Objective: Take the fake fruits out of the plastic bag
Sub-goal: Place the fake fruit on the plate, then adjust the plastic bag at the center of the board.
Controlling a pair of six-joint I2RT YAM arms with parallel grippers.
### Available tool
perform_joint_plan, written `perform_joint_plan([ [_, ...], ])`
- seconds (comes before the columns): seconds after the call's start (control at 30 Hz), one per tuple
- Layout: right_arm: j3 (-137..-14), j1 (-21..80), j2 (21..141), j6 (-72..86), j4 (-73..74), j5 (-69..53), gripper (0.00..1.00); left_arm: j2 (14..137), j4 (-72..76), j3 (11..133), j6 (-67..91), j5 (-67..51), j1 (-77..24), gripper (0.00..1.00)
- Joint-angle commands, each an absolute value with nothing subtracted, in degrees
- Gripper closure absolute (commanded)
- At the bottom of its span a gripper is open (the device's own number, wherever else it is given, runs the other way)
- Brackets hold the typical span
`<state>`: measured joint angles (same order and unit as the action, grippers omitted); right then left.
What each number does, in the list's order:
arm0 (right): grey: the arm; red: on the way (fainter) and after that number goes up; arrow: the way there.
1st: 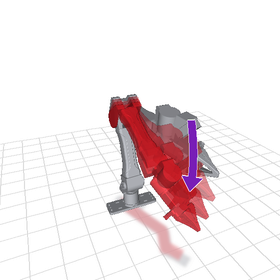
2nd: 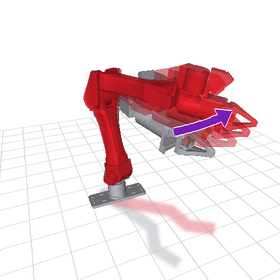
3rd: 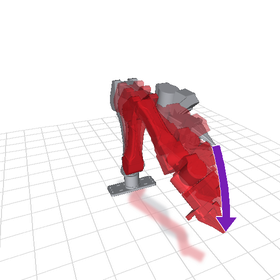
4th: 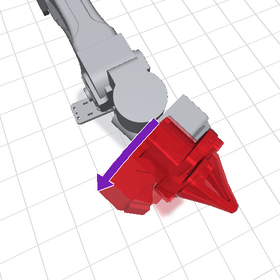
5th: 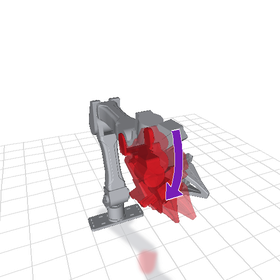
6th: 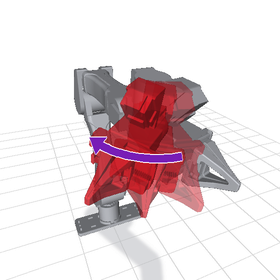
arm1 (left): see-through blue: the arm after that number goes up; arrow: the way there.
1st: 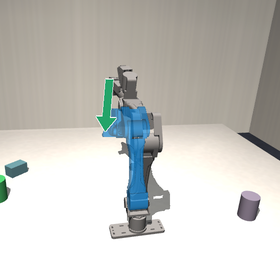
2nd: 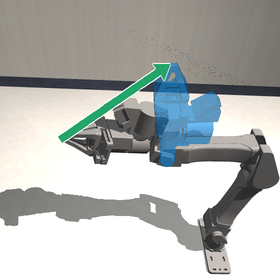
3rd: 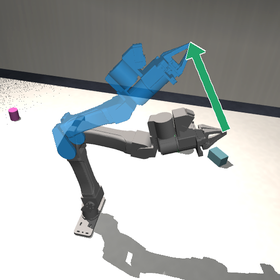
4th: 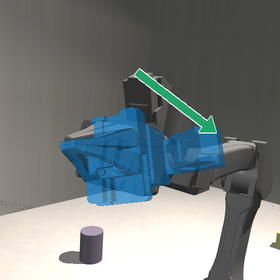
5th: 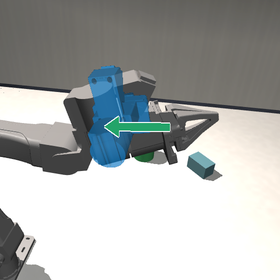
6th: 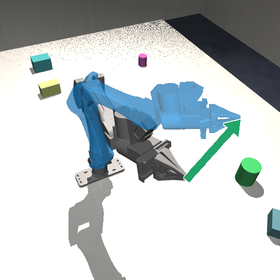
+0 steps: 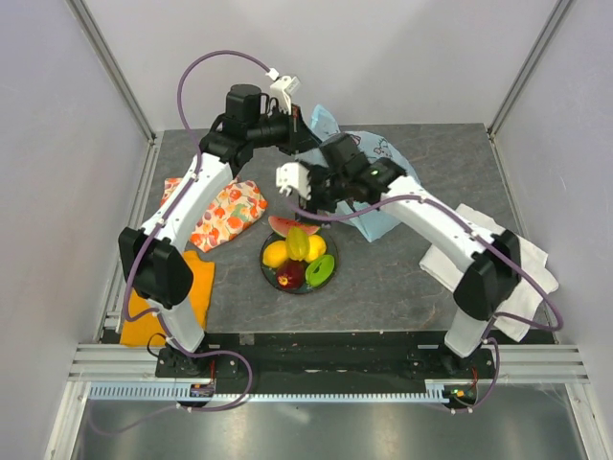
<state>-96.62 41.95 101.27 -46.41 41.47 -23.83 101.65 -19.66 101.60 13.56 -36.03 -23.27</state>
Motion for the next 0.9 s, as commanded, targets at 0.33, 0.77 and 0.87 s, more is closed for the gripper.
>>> perform_joint_plan([
  [0.33,-94.40,20.83,103.61,-20.39,27.69,-23.57,0.25,99.76,-18.02,98.18,17.49,-37.35,-23.20,0.98],
  [0.77,-77.79,20.13,93.88,-28.30,39.46,-9.23,0.27,95.36,-18.54,89.91,17.31,-37.88,-24.17,0.98],
  [0.87,-80.40,20.04,93.78,-28.92,38.67,-14.13,0.23,95.71,-18.46,89.82,17.31,-37.88,-25.22,0.99],
])
